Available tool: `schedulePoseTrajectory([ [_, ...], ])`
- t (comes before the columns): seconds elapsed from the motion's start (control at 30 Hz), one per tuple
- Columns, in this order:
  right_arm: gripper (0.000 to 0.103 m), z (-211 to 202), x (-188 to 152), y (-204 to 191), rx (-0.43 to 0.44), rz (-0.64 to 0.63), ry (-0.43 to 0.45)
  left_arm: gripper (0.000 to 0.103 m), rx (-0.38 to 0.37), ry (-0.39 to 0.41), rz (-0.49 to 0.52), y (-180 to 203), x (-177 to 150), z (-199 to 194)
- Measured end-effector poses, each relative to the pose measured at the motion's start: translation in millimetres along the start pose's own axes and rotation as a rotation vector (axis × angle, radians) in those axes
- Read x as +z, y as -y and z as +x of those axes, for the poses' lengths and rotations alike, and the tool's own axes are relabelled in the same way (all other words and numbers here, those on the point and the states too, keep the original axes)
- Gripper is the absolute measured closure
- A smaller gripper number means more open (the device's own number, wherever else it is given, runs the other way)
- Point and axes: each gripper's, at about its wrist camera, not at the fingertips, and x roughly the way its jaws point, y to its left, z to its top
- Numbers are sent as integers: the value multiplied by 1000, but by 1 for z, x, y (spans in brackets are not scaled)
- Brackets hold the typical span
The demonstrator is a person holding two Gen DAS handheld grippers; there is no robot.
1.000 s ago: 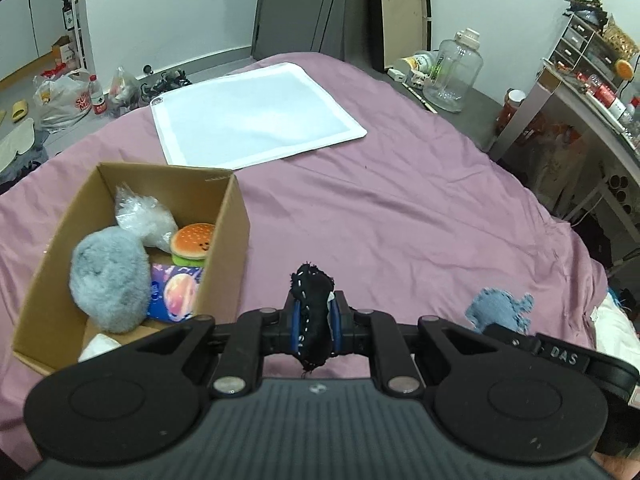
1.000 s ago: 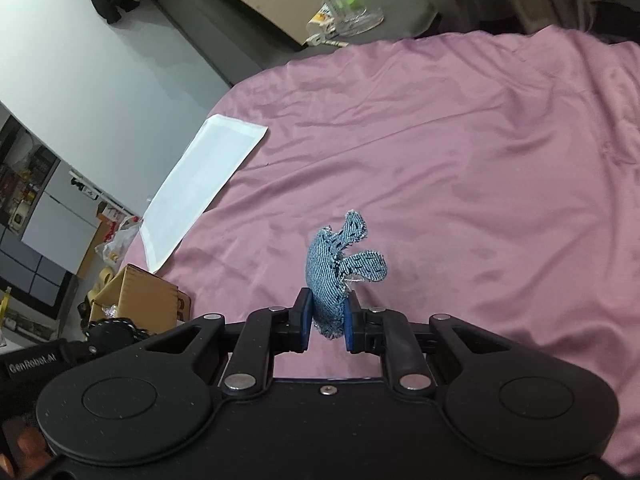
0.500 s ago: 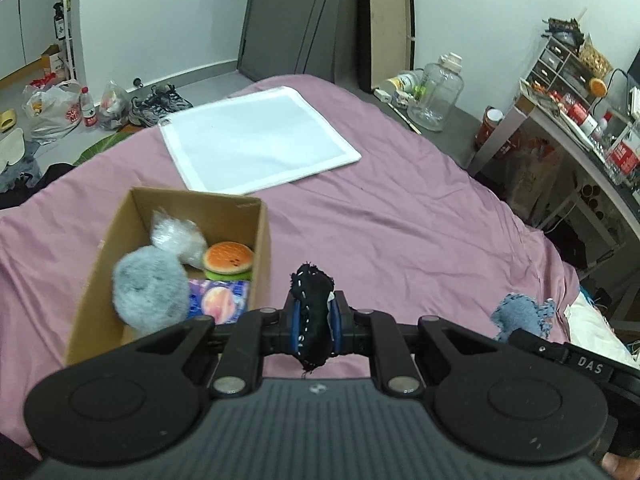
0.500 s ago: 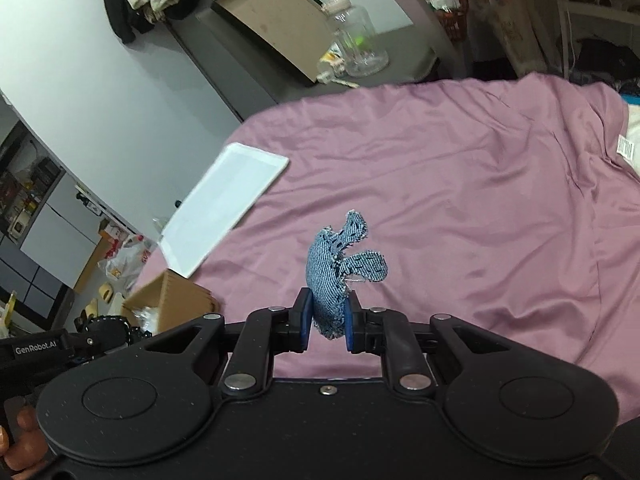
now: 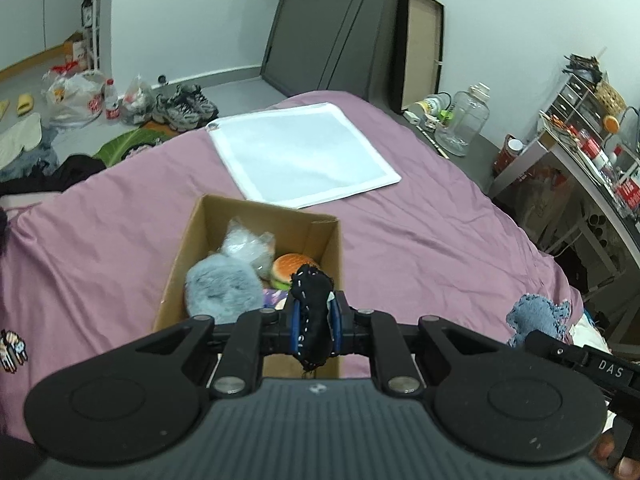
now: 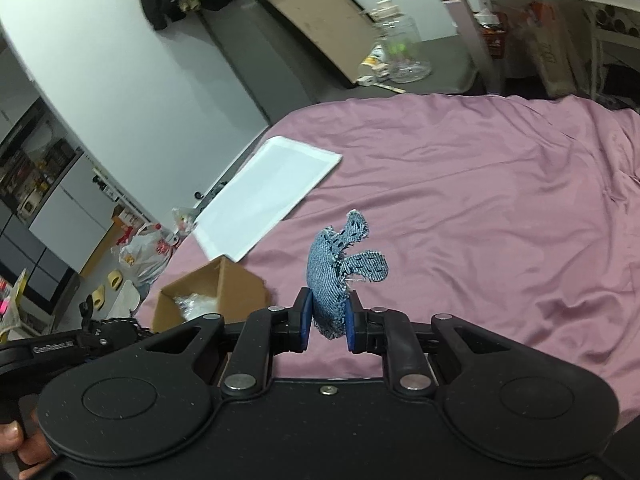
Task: Organize soft objects
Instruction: 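Carry the lace item with the left tool into the box and open it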
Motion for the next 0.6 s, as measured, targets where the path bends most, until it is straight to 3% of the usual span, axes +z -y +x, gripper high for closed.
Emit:
schedulePoseTrajectory([
  [0.3, 84, 9, -10, -48, 15, -51, -23, 88, -39, -32, -49, -28, -6, 14],
  [0.6, 86, 24, -19, -92, 83, -109, -52, 88, -102, -65, -101, -49, -14, 38],
])
